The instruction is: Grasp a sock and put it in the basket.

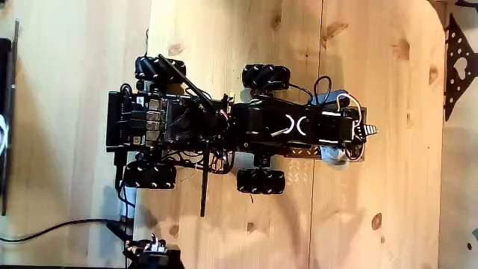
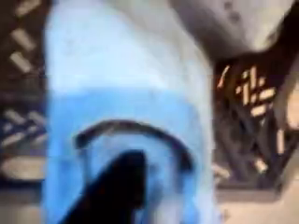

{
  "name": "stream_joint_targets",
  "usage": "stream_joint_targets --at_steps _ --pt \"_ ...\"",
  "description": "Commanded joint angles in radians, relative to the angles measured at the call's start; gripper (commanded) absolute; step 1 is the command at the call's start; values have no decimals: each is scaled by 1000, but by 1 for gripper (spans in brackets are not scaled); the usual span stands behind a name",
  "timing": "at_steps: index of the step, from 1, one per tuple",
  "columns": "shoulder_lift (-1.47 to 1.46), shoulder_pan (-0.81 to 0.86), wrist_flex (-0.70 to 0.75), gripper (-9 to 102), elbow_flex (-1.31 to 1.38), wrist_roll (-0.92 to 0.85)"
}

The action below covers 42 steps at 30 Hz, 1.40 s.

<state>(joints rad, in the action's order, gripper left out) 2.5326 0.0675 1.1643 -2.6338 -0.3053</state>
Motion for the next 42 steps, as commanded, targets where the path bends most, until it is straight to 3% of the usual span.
stream_joint_targets --at_steps 1,3,12,18,28,34,42 --pt "-23 -66 -89 46 41 57" --pt "2 -97 -143 44 43 98" --pt "95 -141 -229 0 114 275" --pt "273 -129 -167 0 71 408" --pt "680 -118 25 0 -152 439" --pt "695 -25 175 0 -183 377" --pt "695 46 225 0 -262 307"
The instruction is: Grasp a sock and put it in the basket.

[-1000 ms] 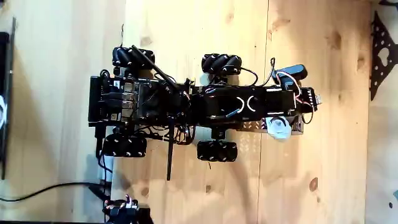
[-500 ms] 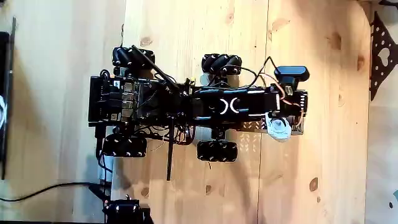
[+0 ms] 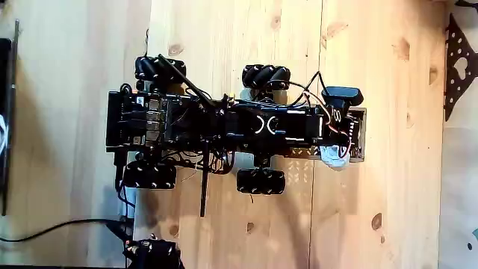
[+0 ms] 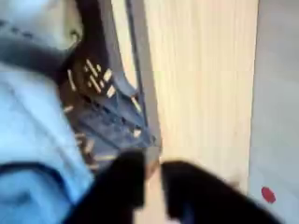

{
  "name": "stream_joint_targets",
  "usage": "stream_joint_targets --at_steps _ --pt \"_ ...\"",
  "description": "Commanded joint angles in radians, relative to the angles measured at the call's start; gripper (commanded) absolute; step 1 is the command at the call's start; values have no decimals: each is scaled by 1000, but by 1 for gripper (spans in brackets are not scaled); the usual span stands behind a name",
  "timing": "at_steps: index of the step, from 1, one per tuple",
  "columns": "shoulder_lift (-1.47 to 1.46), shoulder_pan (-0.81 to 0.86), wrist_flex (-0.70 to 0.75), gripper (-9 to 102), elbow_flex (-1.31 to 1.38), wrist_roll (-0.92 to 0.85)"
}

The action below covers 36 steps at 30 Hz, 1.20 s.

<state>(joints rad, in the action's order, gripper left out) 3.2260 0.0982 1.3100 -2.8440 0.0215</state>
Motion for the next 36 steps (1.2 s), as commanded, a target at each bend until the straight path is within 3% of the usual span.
stream_joint_targets --at_steps 1,12,28,31,36 --pt "2 20 91 0 -64 -20" --pt "18 75 89 1 -117 -26" --pt "21 -63 87 0 -120 -26" --pt "23 -46 86 0 -120 -212" --pt "23 -84 31 0 -120 -213"
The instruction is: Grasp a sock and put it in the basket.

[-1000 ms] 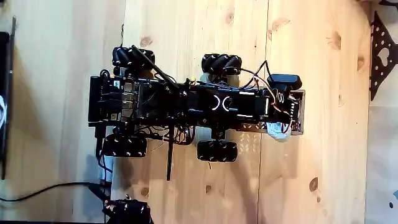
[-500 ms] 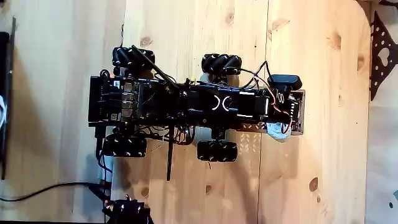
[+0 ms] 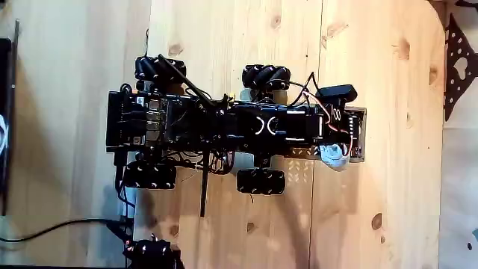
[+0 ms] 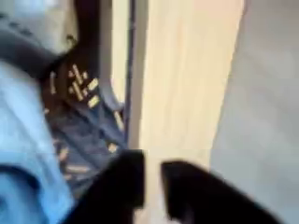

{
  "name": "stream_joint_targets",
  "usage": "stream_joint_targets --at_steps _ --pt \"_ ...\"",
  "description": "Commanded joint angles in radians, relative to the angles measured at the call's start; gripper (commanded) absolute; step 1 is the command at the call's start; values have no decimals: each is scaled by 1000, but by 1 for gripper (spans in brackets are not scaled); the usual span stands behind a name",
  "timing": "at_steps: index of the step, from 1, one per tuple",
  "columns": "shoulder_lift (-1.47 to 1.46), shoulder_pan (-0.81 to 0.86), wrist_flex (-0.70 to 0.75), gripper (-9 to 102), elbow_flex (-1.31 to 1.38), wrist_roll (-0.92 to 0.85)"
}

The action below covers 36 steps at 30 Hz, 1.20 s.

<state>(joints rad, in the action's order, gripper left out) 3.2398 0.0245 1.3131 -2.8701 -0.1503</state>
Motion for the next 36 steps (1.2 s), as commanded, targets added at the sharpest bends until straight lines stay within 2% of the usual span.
stream_joint_targets --at_steps 1,9,16,24,36 --pt "9 -15 18 0 -94 -41" --pt "11 -28 -8 0 -95 -41" --pt "11 -35 83 0 -95 -29" --pt "9 23 83 0 -95 -32" --pt "9 26 83 0 -95 -32"
